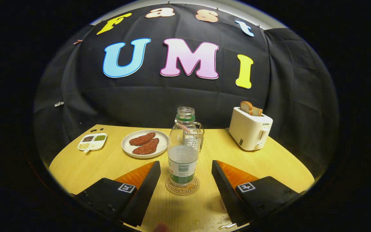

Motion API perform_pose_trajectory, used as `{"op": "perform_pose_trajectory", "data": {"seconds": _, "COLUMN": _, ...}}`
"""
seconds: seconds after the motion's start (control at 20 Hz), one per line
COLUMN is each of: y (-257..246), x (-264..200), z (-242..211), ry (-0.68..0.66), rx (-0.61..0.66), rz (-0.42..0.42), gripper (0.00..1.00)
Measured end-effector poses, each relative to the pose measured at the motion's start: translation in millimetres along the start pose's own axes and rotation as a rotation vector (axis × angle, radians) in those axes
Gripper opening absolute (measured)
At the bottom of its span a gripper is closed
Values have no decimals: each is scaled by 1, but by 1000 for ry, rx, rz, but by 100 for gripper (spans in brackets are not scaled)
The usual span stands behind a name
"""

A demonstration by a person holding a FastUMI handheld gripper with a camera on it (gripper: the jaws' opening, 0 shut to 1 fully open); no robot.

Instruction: Take the bottle from table, then pour the juice into the cup, finally place the bottle on the coaster

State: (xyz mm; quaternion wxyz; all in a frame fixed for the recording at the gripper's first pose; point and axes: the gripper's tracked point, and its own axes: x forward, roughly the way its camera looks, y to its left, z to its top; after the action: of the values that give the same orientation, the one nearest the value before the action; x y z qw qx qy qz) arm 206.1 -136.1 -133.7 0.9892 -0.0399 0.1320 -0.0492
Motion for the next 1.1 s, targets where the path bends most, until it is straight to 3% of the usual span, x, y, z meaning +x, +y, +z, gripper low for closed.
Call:
{"op": "perform_pose_trajectory", "data": {"seconds": 0.2, "y": -2, "x": -63, "z": 40, "ry": -59, "rx": 57, "rz": 36, "gripper": 97}}
{"op": "perform_pose_trajectory", "data": {"seconds": 0.65, "y": -11, "x": -184, "z": 113, "ry": -189, "rx": 49, "rz": 122, "gripper": 97}}
{"op": "perform_pose_trajectory", "data": {"seconds": 1.1, "y": 2, "x": -270, "z": 100, "ry": -192, "rx": 53, "rz": 162, "gripper": 97}}
